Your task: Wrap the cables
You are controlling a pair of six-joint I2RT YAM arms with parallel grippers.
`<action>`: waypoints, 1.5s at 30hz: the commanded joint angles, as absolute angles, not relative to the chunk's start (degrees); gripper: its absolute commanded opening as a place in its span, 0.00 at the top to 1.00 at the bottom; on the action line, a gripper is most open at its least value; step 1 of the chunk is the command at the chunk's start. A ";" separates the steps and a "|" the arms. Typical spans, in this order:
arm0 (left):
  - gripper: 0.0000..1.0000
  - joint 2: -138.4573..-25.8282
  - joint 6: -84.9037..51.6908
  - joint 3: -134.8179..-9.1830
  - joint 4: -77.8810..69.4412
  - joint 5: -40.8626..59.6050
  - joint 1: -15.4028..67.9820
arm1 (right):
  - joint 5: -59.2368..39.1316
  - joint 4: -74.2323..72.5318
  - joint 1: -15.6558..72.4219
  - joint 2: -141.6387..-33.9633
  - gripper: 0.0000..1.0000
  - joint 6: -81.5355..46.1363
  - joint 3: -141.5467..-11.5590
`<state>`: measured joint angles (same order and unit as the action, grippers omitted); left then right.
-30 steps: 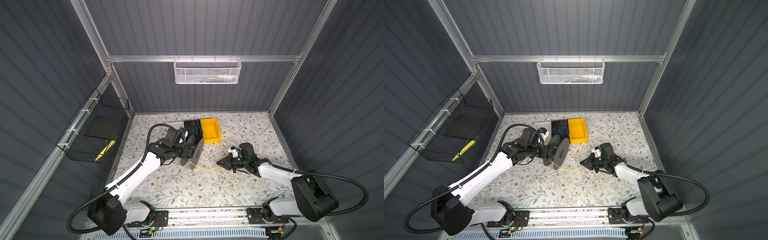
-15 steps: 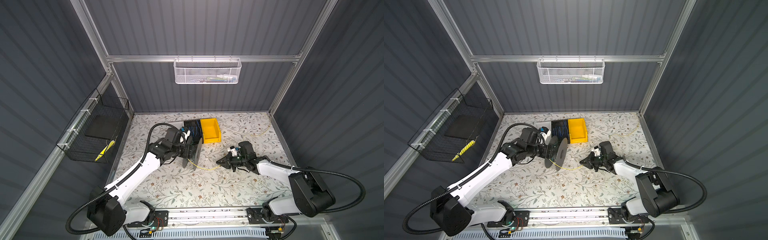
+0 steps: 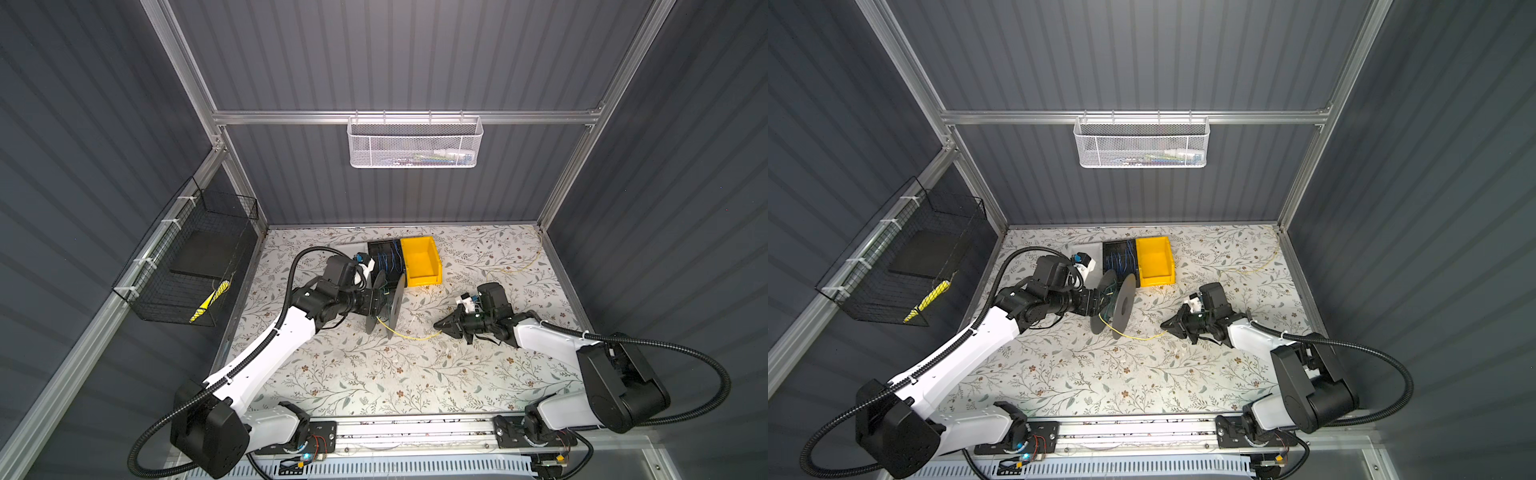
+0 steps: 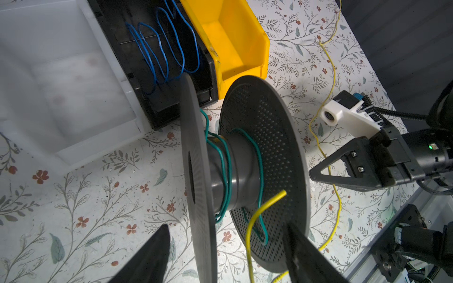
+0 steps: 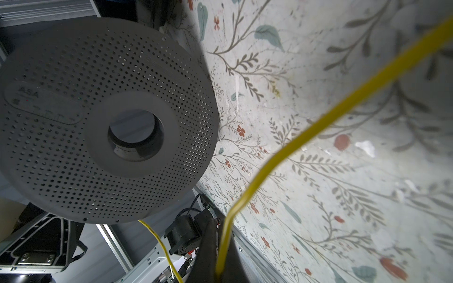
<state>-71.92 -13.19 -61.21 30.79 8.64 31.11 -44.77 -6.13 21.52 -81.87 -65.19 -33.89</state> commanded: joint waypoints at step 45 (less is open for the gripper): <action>0.77 -80.81 -9.27 -71.62 44.64 -3.36 35.58 | -46.33 -8.68 21.01 -82.66 1.00 -63.92 -35.16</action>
